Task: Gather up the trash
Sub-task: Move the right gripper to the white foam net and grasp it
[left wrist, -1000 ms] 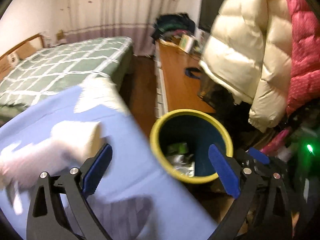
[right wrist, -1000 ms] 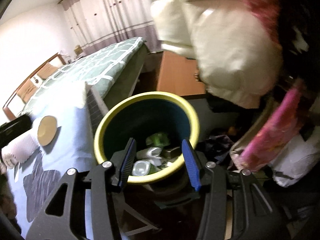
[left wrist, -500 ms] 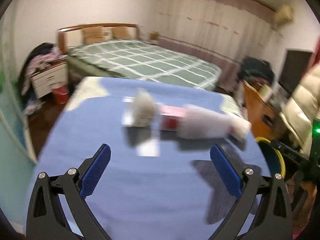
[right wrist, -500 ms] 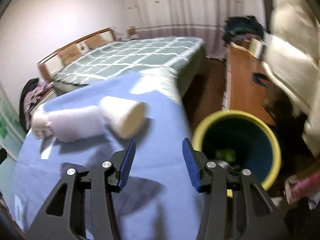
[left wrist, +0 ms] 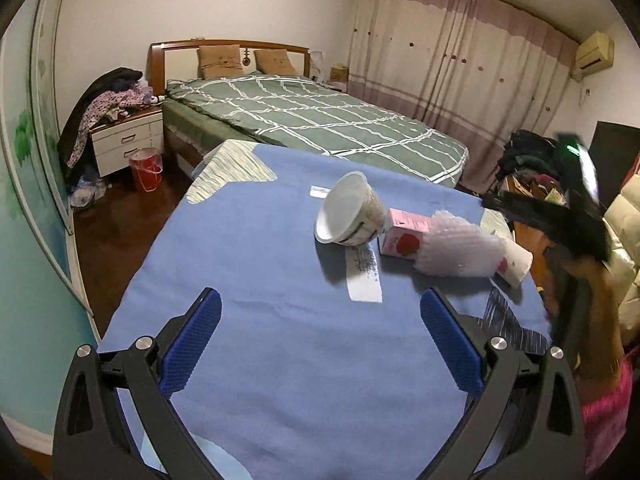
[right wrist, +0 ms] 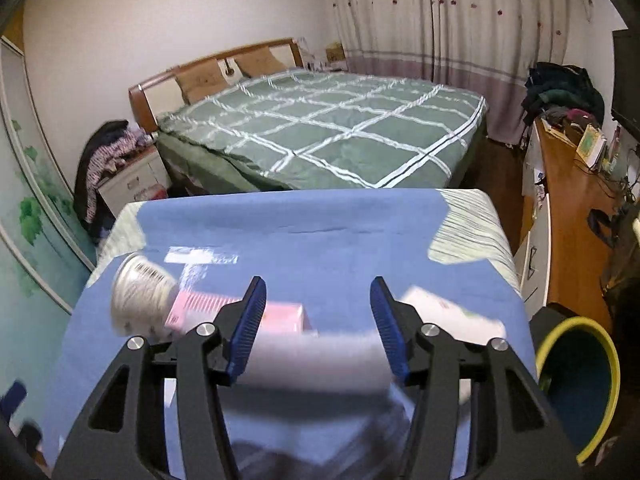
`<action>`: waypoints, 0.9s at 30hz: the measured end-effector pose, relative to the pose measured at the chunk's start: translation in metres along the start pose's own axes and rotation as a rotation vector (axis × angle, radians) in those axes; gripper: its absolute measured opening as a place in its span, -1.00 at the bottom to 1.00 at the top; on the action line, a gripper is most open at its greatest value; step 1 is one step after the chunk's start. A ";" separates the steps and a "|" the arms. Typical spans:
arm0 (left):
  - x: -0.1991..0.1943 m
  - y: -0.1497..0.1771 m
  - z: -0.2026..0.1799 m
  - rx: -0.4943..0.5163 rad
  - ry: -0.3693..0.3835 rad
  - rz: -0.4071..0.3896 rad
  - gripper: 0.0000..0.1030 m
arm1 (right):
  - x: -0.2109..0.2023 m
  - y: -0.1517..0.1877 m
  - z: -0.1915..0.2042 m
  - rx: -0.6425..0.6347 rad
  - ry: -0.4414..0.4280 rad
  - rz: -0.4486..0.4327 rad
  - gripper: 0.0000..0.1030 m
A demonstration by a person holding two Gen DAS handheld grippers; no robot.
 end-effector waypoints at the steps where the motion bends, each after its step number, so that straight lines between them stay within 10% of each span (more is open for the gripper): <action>1: 0.000 0.000 -0.002 0.003 0.003 -0.001 0.91 | 0.009 -0.003 0.001 -0.010 0.013 0.020 0.01; 27: 0.000 0.006 -0.017 0.017 0.027 0.015 0.91 | 0.011 0.086 -0.020 -0.003 -0.010 0.201 0.11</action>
Point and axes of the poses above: each gripper's, at about its wrist camera, not at the fingertips, and x roughly the way its jaws point, z to its left, y to its underside, the point moved 5 cm from there along x, roughly the way its jaws point
